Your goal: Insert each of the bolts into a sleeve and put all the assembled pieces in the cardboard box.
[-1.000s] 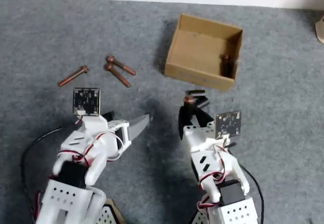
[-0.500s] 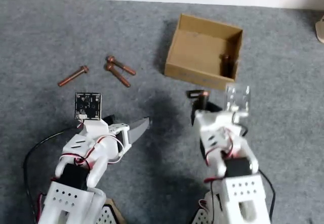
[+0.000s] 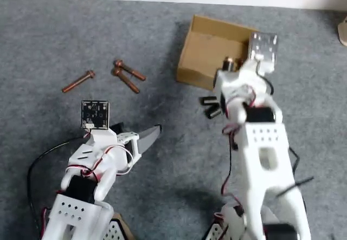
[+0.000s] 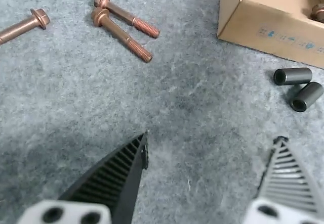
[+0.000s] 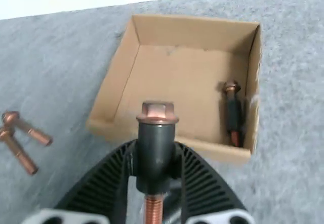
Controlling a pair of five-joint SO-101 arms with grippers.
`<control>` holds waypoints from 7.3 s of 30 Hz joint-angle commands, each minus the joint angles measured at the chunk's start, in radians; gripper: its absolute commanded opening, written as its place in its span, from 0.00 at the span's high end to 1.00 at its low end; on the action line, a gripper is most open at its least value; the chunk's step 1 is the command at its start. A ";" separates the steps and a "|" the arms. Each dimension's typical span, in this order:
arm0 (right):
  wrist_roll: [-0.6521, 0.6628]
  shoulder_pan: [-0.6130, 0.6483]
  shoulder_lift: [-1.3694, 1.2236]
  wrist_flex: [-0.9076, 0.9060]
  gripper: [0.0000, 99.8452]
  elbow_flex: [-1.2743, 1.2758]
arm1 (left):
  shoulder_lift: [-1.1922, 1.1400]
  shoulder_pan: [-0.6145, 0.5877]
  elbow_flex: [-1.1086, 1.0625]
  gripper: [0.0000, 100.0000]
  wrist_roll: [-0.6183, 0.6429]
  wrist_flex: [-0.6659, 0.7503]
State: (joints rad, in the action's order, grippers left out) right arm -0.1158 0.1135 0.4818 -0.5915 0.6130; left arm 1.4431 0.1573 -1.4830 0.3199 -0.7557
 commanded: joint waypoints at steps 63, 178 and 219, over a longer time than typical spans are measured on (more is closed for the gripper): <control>-0.529 -0.019 -0.650 -0.751 0.87 -0.829 | 0.008 -0.012 -0.035 0.65 -0.009 0.075; -0.535 0.162 -0.188 -0.254 1.00 0.045 | -0.900 -0.266 0.791 0.65 0.101 -0.166; -0.534 0.124 0.104 0.036 1.00 0.332 | -2.092 -0.260 2.025 0.89 0.416 -0.436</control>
State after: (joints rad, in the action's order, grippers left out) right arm -0.6667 0.2486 0.5462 -0.5777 0.9490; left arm -0.6498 -0.1343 0.4534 0.6851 -1.1822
